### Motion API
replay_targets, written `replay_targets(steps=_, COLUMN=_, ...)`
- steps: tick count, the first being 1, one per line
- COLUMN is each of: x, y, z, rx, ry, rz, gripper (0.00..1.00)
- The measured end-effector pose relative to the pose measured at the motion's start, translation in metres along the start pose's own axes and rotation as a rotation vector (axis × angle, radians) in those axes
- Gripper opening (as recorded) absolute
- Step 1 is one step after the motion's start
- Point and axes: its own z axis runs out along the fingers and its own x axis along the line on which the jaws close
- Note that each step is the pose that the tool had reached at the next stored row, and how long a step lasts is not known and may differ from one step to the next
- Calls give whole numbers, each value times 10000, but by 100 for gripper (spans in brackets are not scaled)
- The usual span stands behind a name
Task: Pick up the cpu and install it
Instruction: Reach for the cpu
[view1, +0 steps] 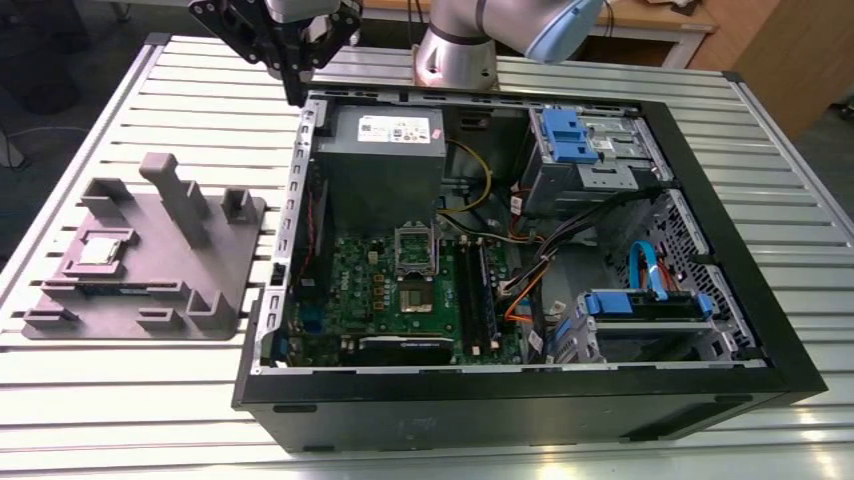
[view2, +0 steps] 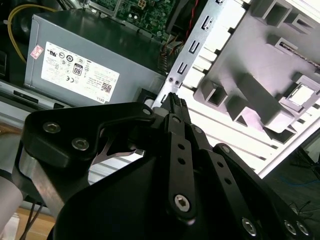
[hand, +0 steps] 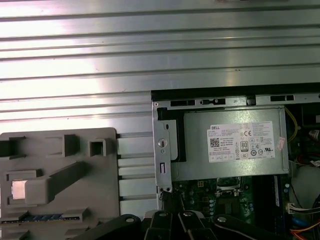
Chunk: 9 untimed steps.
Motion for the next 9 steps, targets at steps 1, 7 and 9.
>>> replay_targets(steps=1, x=5, y=0, z=0, rx=0, ry=0, rz=1, gripper=10)
replay_targets(steps=7, x=27, y=-2, z=-1, rx=0, ry=0, rz=0, gripper=10)
replay_targets(steps=9, x=34, y=-3, z=-1, rx=0, ry=0, rz=0, gripper=10)
